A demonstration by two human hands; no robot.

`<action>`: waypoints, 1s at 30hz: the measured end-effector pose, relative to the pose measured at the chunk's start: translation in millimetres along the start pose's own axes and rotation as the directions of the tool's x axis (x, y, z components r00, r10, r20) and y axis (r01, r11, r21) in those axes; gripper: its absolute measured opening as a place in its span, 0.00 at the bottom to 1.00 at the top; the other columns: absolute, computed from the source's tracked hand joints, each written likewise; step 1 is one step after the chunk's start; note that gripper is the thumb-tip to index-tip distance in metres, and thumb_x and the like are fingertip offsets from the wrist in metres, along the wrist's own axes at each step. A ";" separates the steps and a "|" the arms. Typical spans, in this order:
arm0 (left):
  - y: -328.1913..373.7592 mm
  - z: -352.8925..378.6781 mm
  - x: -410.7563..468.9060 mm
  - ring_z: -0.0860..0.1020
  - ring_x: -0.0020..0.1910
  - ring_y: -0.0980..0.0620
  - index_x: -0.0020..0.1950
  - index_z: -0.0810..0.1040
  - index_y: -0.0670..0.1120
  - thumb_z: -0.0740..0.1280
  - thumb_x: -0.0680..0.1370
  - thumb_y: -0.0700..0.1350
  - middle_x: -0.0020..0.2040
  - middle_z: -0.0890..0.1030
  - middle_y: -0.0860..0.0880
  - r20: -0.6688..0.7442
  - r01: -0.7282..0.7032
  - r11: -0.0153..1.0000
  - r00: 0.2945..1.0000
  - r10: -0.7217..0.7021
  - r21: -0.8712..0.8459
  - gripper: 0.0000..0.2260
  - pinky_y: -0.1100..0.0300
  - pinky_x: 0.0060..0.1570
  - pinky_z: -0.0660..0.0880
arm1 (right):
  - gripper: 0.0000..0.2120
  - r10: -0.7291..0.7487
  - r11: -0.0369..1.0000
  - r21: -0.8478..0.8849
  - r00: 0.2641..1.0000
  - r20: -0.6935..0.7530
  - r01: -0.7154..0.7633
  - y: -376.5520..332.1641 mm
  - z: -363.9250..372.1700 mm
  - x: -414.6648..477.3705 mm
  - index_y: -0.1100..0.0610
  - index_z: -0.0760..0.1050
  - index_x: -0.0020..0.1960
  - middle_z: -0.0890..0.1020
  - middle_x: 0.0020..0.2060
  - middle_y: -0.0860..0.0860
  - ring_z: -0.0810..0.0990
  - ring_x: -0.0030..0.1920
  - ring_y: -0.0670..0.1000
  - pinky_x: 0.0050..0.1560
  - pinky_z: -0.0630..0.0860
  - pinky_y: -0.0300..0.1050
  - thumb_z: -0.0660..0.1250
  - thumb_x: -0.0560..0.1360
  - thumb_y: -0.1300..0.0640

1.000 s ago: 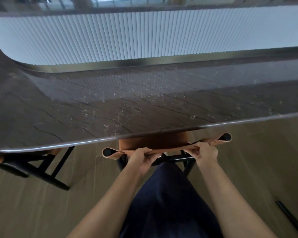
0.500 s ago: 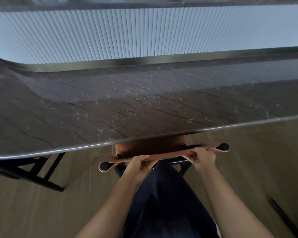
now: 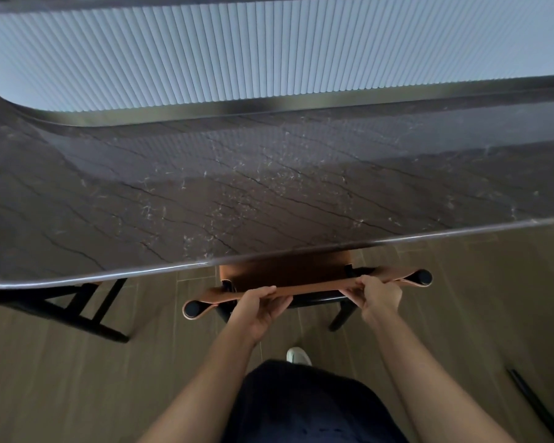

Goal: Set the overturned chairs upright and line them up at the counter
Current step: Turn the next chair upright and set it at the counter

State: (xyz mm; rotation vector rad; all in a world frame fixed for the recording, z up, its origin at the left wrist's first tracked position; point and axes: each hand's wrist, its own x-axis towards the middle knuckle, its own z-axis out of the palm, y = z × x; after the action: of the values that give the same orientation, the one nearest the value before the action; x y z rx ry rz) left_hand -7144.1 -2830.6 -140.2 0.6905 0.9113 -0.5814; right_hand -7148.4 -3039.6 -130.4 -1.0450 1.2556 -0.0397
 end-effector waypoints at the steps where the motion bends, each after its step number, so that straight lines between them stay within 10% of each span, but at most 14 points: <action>1: -0.1 1.2 0.5 0.81 0.52 0.37 0.58 0.72 0.33 0.62 0.78 0.30 0.53 0.79 0.33 -0.015 -0.006 1.000 1.000 0.006 -0.007 0.10 0.52 0.35 0.82 | 0.06 -0.008 1.000 0.002 1.000 0.005 0.008 1.3 -0.1 1.0 0.63 0.71 0.46 0.82 0.44 0.62 0.84 0.36 0.56 0.26 0.80 0.45 0.64 0.76 0.71; 21: -5.2 11.3 -2.0 0.79 0.47 0.39 0.46 0.72 0.36 0.59 0.78 0.30 0.44 0.78 0.37 -0.071 -0.067 0.995 0.996 0.061 -0.074 0.05 0.49 0.33 0.82 | 0.08 0.028 0.999 0.041 0.996 0.080 -0.032 2.9 -3.8 2.2 0.66 0.72 0.56 0.81 0.47 0.62 0.84 0.32 0.52 0.30 0.82 0.44 0.64 0.77 0.71; 30: -5.1 16.2 -7.2 0.77 0.59 0.34 0.56 0.72 0.35 0.59 0.77 0.30 0.59 0.77 0.33 -0.116 -0.077 0.994 0.991 0.067 -0.077 0.09 0.43 0.40 0.81 | 0.11 0.036 0.997 0.061 0.996 0.085 -0.041 4.7 -5.1 2.9 0.66 0.73 0.58 0.82 0.50 0.63 0.85 0.33 0.52 0.30 0.81 0.44 0.65 0.76 0.71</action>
State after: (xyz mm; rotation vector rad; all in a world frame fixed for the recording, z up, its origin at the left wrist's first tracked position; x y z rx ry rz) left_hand -7143.1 -2844.8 -128.5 0.6855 1.0062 -0.4418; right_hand -7153.7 -3041.7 -135.4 -0.9588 1.1907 -0.0052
